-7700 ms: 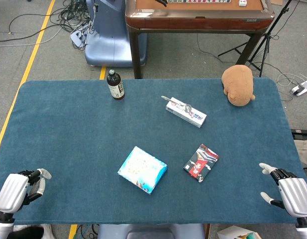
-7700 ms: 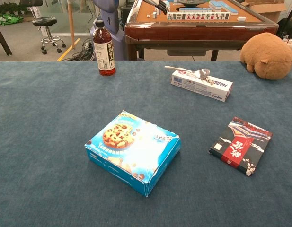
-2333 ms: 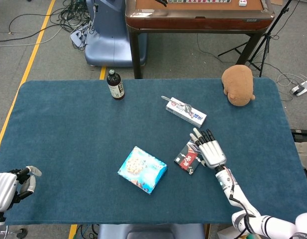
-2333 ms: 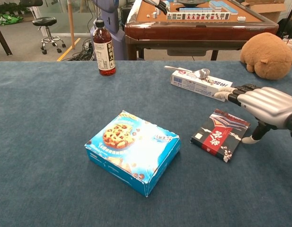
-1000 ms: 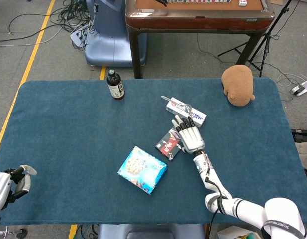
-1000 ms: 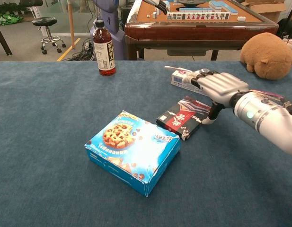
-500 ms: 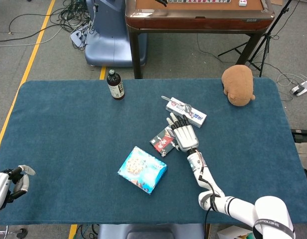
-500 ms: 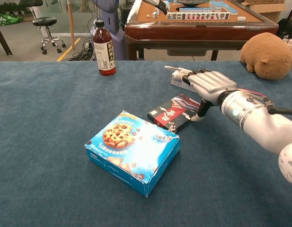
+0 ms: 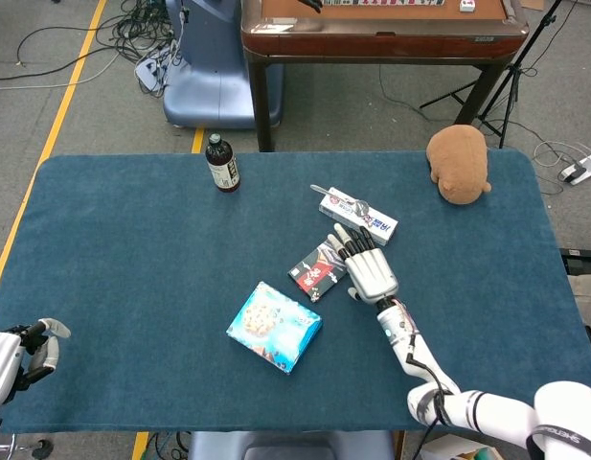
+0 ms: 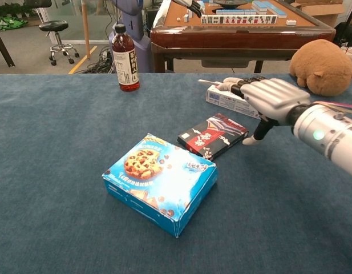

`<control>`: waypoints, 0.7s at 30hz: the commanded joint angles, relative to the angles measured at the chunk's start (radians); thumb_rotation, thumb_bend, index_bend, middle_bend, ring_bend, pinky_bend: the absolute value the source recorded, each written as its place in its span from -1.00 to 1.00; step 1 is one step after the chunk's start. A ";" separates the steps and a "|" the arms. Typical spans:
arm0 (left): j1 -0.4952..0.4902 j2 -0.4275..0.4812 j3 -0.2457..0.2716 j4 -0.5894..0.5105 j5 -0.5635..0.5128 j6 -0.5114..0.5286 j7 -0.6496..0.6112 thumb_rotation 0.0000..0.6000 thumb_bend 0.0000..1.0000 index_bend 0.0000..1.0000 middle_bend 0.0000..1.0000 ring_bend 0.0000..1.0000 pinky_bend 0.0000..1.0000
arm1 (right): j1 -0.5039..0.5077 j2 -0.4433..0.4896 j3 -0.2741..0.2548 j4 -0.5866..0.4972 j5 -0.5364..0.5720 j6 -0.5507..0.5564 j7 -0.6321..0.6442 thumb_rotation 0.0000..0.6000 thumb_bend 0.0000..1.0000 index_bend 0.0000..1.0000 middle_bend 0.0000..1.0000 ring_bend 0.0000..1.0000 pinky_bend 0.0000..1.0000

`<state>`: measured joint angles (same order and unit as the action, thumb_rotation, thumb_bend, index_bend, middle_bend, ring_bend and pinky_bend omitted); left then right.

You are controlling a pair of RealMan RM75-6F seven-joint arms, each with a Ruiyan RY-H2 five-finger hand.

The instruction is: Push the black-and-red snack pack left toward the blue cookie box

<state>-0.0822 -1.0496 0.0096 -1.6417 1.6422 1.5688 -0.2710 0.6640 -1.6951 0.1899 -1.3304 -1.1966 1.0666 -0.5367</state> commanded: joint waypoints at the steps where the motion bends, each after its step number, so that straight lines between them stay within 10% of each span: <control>1: -0.001 -0.003 -0.001 -0.003 0.001 -0.001 0.010 1.00 0.23 0.00 0.80 0.35 0.27 | -0.079 0.164 -0.063 -0.204 -0.025 0.074 -0.067 1.00 -1.00 -0.89 -0.99 -1.00 -0.98; 9: -0.001 -0.013 0.003 -0.013 0.022 0.005 0.048 1.00 0.23 0.00 0.79 0.32 0.27 | -0.226 0.388 -0.172 -0.418 -0.149 0.244 -0.036 1.00 -1.00 -0.89 -0.92 -1.00 -0.98; 21: 0.003 -0.026 -0.001 -0.016 0.041 0.031 0.086 1.00 0.23 -0.07 0.17 -0.09 0.27 | -0.483 0.571 -0.303 -0.395 -0.304 0.523 0.165 1.00 -1.00 -0.80 -0.81 -1.00 -0.98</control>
<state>-0.0789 -1.0753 0.0090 -1.6575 1.6826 1.5994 -0.1848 0.2207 -1.1450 -0.0927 -1.7362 -1.4831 1.5501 -0.4051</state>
